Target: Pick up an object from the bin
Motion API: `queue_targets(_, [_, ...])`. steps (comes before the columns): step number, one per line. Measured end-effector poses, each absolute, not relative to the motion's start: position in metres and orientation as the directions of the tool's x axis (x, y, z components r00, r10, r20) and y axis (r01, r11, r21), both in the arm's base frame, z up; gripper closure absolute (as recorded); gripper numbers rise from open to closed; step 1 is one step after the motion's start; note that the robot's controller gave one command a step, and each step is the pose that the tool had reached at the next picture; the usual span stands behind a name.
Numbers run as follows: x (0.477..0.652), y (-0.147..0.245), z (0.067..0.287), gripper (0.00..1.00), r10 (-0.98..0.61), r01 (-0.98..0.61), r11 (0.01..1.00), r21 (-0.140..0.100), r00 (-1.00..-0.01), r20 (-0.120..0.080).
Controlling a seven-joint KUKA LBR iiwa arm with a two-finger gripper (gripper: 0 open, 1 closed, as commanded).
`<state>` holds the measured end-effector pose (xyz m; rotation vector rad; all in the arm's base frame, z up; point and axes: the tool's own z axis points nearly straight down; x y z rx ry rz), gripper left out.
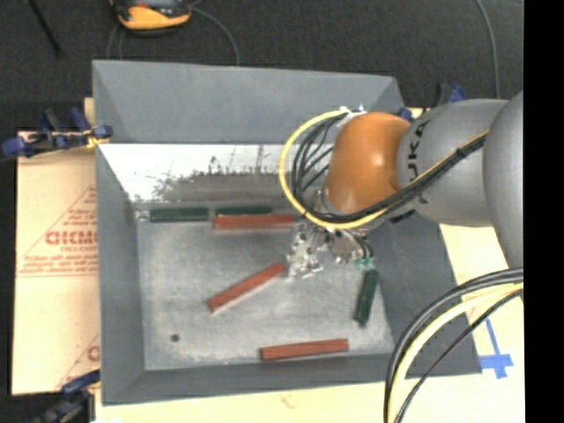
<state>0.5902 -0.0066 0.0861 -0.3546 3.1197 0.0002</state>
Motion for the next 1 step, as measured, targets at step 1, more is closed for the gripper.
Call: queue_targets(1, [0.5902, -0.0066, 0.0861, 0.00, -0.224, -0.224, 0.974, 0.000, -0.974, -0.002])
